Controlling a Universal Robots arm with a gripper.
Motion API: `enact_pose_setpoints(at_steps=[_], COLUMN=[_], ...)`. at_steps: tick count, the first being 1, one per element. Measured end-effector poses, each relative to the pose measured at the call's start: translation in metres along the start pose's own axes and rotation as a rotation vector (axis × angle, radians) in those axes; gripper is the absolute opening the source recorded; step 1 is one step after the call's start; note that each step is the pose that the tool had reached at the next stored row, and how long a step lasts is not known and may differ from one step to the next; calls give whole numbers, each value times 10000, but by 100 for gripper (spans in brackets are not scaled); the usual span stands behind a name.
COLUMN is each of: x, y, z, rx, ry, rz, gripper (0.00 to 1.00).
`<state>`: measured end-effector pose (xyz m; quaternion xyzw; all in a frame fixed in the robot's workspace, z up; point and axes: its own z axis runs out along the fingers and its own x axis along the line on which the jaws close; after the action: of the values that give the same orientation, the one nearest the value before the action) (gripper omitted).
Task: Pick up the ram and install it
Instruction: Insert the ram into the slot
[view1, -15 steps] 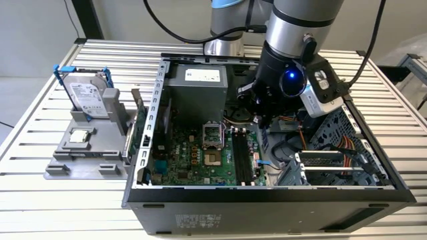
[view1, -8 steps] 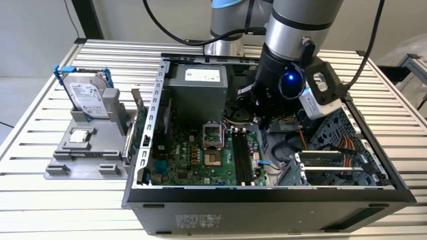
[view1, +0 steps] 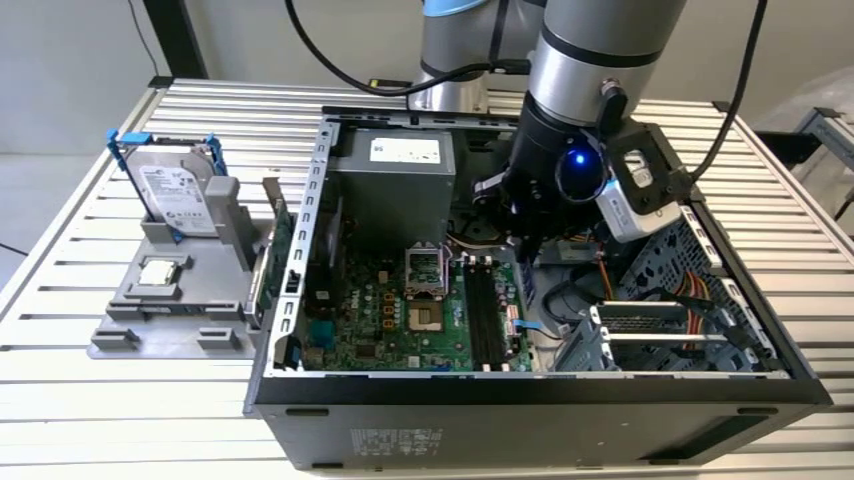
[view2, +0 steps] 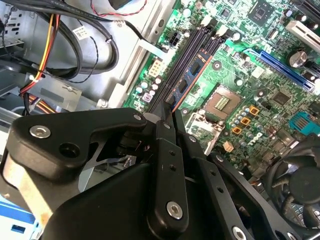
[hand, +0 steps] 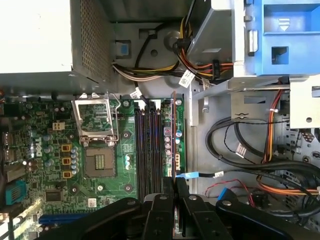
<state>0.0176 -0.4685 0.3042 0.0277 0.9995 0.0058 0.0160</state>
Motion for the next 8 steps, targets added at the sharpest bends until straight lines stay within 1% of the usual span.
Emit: enact_pose_setpoints(at_steps=[8], x=[1], y=[0], z=[18], rx=[0], ry=[0], rz=[0], gripper=[0])
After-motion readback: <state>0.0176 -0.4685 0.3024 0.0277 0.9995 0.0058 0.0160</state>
